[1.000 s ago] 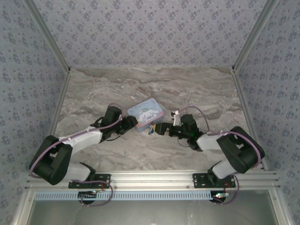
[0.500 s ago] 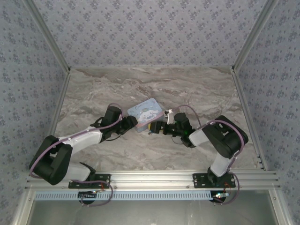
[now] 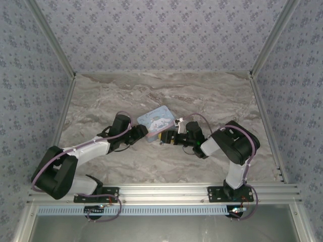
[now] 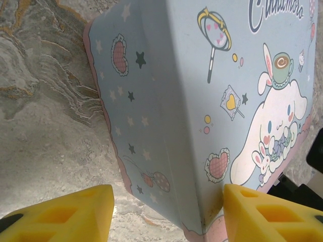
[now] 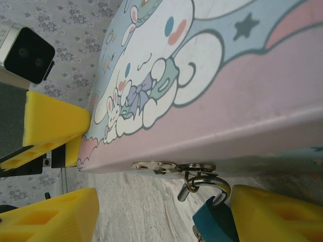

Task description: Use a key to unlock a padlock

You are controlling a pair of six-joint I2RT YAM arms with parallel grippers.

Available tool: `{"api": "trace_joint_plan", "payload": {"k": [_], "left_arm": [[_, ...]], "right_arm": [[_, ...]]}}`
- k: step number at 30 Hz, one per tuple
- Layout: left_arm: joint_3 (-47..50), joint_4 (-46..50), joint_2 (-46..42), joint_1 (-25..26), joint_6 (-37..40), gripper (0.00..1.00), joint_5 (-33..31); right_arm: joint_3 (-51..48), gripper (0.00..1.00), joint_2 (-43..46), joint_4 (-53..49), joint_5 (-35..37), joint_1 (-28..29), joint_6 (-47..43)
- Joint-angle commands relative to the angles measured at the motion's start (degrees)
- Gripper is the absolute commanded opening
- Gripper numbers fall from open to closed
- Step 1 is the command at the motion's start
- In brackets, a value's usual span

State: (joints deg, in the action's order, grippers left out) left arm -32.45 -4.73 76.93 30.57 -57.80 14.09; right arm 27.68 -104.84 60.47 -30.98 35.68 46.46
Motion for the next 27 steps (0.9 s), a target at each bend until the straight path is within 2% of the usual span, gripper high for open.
{"api": "trace_joint_plan", "payload": {"k": [1, 17, 27], "left_arm": [[1.7, 5.1, 0.0, 0.5, -0.3, 0.57, -1.5], [1.9, 5.5, -0.5, 0.5, -0.5, 0.57, -1.7], [2.0, 5.5, -0.6, 0.5, -0.5, 0.57, -1.8]], "right_arm": [[0.5, 0.67, -1.5, 2.6, -2.1, 0.4, 0.7], [-0.3, 0.43, -2.7, 4.6, -1.2, 0.2, 0.7], [-0.4, 0.31, -3.1, 5.0, -0.7, 0.1, 0.7]]}}
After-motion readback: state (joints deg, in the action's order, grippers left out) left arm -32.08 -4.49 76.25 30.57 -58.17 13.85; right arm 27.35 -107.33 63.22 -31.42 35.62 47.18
